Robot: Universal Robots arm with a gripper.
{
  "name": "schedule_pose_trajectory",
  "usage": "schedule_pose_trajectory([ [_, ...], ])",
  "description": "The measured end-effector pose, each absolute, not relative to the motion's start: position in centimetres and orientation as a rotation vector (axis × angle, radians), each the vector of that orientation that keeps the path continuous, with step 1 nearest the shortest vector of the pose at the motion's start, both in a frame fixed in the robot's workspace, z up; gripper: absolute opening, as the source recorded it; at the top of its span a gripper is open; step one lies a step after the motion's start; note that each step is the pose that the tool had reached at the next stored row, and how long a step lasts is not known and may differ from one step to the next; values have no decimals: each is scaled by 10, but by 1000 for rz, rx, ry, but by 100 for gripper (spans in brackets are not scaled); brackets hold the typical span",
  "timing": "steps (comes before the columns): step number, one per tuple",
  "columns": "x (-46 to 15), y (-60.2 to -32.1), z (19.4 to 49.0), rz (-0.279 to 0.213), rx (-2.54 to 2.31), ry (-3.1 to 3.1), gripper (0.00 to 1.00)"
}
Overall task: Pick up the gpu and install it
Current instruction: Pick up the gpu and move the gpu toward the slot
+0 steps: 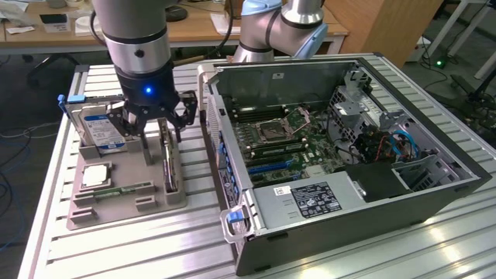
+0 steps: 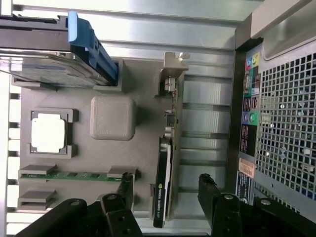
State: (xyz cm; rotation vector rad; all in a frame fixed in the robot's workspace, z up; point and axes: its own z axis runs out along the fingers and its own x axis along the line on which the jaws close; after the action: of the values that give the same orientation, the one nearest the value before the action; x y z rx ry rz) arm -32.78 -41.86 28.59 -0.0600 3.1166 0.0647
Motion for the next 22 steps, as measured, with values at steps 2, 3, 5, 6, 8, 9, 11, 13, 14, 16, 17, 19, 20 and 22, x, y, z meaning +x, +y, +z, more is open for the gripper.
schedule_pose_trajectory([
  [2,-328,-419,285,64,-60,3117,65],
  [3,-328,-419,285,64,-60,3117,65],
  [5,-328,-419,284,65,-60,3117,65],
  [6,-328,-419,284,65,-60,3117,65],
  [8,-328,-419,283,65,-60,3117,65],
  [9,-328,-419,282,65,-60,3117,65],
  [11,-328,-419,281,65,-60,3117,65],
  [13,-328,-419,280,65,-60,3117,65],
  [14,-328,-419,280,65,-60,3117,65],
  [16,-328,-419,279,65,-60,3117,65],
  [17,-328,-419,278,65,-60,3117,65],
  [19,-328,-419,277,65,-60,3117,65],
  [20,-328,-419,276,65,-60,3117,65],
  [22,-328,-419,275,65,-60,3117,65],
])
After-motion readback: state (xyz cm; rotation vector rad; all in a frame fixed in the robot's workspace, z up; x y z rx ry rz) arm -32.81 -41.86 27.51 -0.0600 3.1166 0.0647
